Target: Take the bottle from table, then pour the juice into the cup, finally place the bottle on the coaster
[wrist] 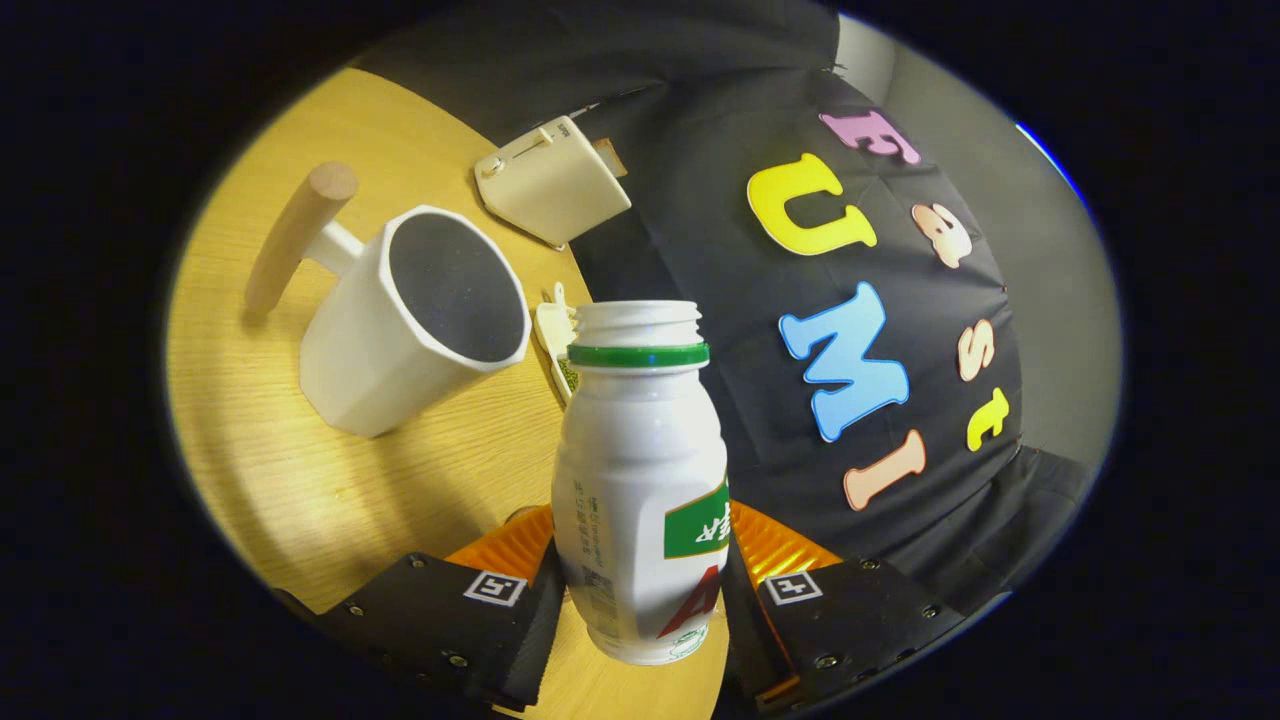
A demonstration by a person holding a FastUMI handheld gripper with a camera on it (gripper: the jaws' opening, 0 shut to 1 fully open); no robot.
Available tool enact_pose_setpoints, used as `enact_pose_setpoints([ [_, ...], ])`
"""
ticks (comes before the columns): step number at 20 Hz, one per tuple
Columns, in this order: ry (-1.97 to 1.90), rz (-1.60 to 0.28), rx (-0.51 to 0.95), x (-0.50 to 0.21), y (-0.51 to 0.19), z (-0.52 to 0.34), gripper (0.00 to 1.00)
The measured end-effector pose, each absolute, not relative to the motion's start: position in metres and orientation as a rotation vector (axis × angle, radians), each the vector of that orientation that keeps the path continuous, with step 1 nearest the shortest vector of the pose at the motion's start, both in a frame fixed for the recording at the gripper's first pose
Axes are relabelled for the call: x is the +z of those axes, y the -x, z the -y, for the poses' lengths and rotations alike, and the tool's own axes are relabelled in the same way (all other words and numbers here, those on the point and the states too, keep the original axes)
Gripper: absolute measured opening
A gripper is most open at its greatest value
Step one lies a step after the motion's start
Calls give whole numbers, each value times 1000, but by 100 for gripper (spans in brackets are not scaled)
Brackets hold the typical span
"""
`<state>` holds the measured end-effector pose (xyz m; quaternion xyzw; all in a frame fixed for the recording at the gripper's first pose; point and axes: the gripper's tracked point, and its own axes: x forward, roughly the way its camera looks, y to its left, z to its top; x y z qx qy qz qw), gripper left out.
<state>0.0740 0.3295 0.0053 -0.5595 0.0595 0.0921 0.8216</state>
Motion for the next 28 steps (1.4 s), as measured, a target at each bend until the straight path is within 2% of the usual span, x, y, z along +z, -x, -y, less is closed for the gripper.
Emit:
enact_pose_setpoints([
  [28, 1587, -28, 115, 28, -77, -339, 71],
])
